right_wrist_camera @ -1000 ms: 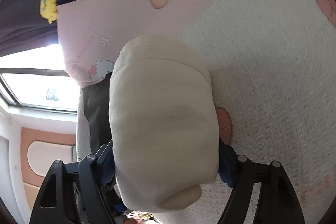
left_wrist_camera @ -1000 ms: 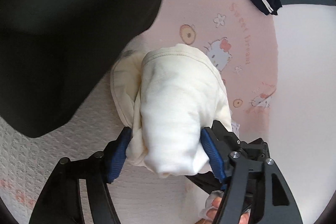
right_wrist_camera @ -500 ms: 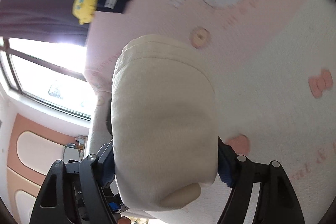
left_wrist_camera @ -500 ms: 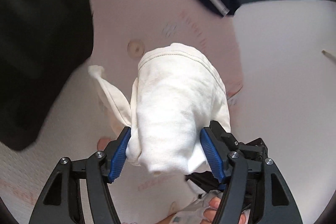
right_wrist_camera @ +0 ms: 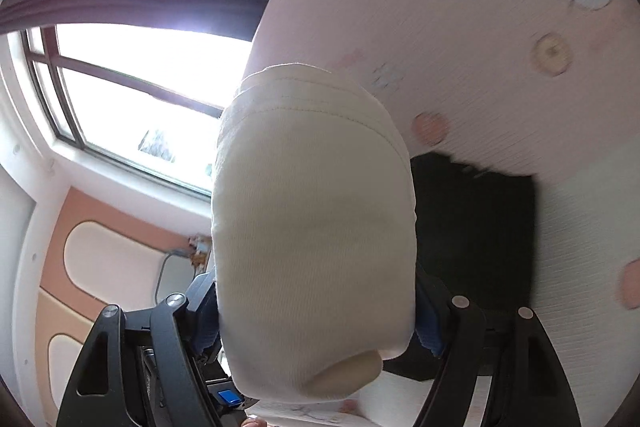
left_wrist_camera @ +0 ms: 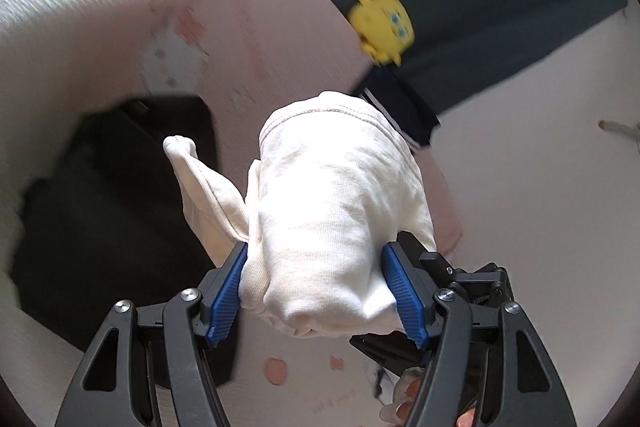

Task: Fold clothes
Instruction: 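Carry the cream bundle with both grippers onto the black folded garment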

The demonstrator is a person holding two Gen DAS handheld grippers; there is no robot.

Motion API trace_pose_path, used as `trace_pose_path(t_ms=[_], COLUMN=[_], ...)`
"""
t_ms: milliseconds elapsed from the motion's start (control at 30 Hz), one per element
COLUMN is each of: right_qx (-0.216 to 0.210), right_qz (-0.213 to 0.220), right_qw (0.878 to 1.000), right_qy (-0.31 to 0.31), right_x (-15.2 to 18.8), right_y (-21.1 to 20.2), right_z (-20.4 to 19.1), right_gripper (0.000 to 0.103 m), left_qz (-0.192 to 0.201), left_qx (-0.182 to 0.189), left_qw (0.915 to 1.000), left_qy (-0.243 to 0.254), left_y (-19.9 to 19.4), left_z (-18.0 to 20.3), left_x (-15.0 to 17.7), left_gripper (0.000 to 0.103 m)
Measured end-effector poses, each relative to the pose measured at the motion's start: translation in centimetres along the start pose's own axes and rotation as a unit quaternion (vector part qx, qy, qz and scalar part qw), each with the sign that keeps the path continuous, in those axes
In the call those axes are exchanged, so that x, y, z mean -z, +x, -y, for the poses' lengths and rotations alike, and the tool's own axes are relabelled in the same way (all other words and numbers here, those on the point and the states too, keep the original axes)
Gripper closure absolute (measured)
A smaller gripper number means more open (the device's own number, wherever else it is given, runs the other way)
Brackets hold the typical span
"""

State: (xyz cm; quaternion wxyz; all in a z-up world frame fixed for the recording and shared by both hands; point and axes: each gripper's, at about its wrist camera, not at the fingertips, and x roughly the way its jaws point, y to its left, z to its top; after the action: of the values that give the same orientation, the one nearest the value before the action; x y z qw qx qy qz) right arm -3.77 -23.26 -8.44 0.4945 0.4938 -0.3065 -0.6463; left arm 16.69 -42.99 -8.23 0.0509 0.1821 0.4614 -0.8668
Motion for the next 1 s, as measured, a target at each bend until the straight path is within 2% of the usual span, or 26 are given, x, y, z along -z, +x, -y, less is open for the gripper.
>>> trace_pose_path(t_ms=[133, 200, 233, 300, 367, 400, 433, 533, 667, 733, 833, 933, 1000], right_qx=[-0.003, 0.004, 0.012, 0.063, 0.115, 0.134, 0.149, 0.161, 0.177, 0.185, 0.197, 0.21, 0.231], right_qz=[-0.03, -0.043, -0.05, -0.068, -0.085, -0.091, -0.097, -0.104, -0.113, -0.117, -0.124, -0.129, -0.114], right_qw=[1.0, 0.999, 0.999, 0.996, 0.99, 0.987, 0.984, 0.981, 0.977, 0.975, 0.972, 0.968, 0.962], right_qy=[0.001, 0.003, 0.006, 0.009, 0.004, 0.0, -0.004, -0.013, -0.025, -0.031, -0.04, -0.053, -0.088], right_x=[0.9, 1.4, 1.6, 1.9, 2.2, 2.5, 2.6, 2.2, 1.7, 1.4, 1.0, 0.6, 0.2], right_y=[4.5, 6.6, 7.6, 10.1, 12.3, 13.3, 14.1, 13.7, 13.2, 12.9, 12.5, 12.1, 11.4], right_z=[-1.2, -0.7, -0.1, 1.9, 3.9, 4.8, 5.5, 5.1, 4.5, 4.2, 3.7, 3.1, 1.6], right_gripper=[0.027, 0.026, 0.026, 0.026, 0.027, 0.028, 0.028, 0.027, 0.025, 0.021, 0.019, 0.019, 0.019], left_qz=[0.01, 0.002, -0.012, -0.053, -0.076, -0.066, -0.06, -0.047, -0.059, -0.07, -0.081, -0.082, -0.081], left_qx=[-0.022, -0.03, -0.042, -0.091, -0.143, -0.137, -0.139, -0.155, -0.178, -0.174, -0.152, -0.154, -0.158], left_qw=[0.9996, 0.9994, 0.9987, 0.9939, 0.9863, 0.9876, 0.9874, 0.9854, 0.9822, 0.9822, 0.985, 0.9847, 0.9841], left_qy=[-0.012, -0.018, -0.024, -0.033, -0.032, -0.039, -0.046, -0.052, -0.007, 0.011, 0.007, 0.003, -0.001], left_y=[-0.5, -1.4, 0.7, 3.4, 5.8, 6.0, 5.7, 5.1, 5.0, 5.2, 5.7, 6.2, 6.2], left_z=[-3.4, -5.5, -7.0, -10.4, -13.6, -14.4, -14.8, -15.1, -13.1, -12.4, -12.1, -11.8, -11.7], left_x=[-1.2, -1.3, -1.2, -0.7, 0.2, 0.4, 0.5, 0.4, 0.3, 0.1, 0.1, -0.1, -0.2], left_gripper=[0.038, 0.038, 0.037, 0.037, 0.03, 0.029, 0.029, 0.029, 0.027, 0.026, 0.024, 0.024, 0.024])
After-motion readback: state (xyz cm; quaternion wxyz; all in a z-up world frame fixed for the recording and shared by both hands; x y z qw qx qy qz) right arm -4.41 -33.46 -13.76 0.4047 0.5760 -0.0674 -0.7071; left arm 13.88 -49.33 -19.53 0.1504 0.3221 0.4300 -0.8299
